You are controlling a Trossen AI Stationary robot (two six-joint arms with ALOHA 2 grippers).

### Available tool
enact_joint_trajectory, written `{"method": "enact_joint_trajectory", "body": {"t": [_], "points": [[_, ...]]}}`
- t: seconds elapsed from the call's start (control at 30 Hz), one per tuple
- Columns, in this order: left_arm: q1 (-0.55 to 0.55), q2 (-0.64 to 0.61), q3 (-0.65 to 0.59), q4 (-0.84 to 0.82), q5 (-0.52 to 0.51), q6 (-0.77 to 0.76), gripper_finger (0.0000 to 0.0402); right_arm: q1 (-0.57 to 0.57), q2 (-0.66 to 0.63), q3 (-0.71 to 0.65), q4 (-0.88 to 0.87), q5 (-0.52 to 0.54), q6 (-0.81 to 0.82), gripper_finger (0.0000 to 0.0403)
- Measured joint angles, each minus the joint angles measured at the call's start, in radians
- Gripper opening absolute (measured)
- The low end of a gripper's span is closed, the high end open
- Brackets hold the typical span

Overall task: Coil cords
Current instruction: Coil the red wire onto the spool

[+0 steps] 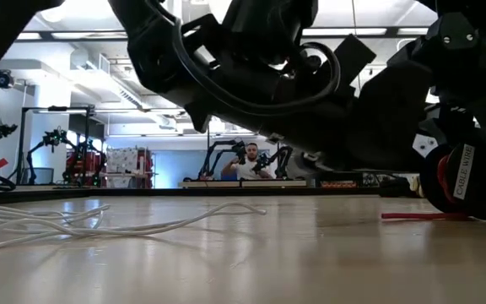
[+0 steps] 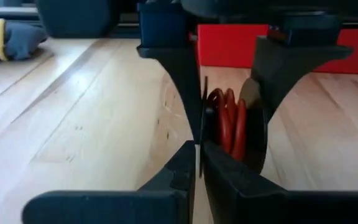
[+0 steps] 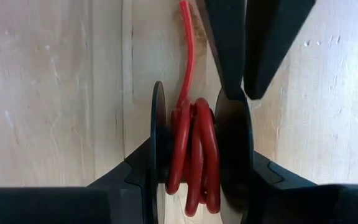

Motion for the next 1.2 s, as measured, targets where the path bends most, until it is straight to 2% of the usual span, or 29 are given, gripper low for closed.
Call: {"method": "enact_joint_trajectory", "body": {"t": [0.3, 0.47, 0.57, 0.7, 0.87, 0.93, 1.03, 1.2], "points": [[0.006, 0.000, 0.002, 0.017, 0.044, 0.029, 0.0028, 0.000, 0.000, 0.000, 0.001, 0.000, -0.008, 0.0133], [0.029, 0.006, 0.002, 0.018, 0.087, 0.019, 0.0005, 0.000, 0.000, 0.000, 0.003, 0.000, -0.007, 0.0133], [0.038, 0.014, 0.008, 0.020, 0.139, 0.012, 0.0002, 0.000, 0.000, 0.000, 0.002, 0.001, -0.008, 0.0133], [0.038, 0.016, 0.010, 0.001, 0.144, 0.004, 0.0001, 0.000, 0.000, 0.003, 0.003, 0.004, -0.008, 0.0134], [0.038, 0.015, 0.010, -0.072, 0.145, 0.026, 0.0001, 0.000, -0.006, 0.009, -0.009, 0.005, 0.004, 0.0198], [0.037, 0.020, 0.007, -0.116, 0.149, 0.033, 0.0000, -0.001, -0.007, 0.012, -0.025, 0.008, 0.005, 0.0213], [0.037, 0.019, 0.007, -0.147, 0.153, 0.052, 0.0000, 0.001, -0.014, 0.015, -0.023, 0.011, 0.008, 0.0215], [0.037, 0.019, 0.008, -0.146, 0.153, 0.053, 0.0000, 0.002, -0.014, 0.015, -0.003, 0.012, 0.002, 0.0193]]}}
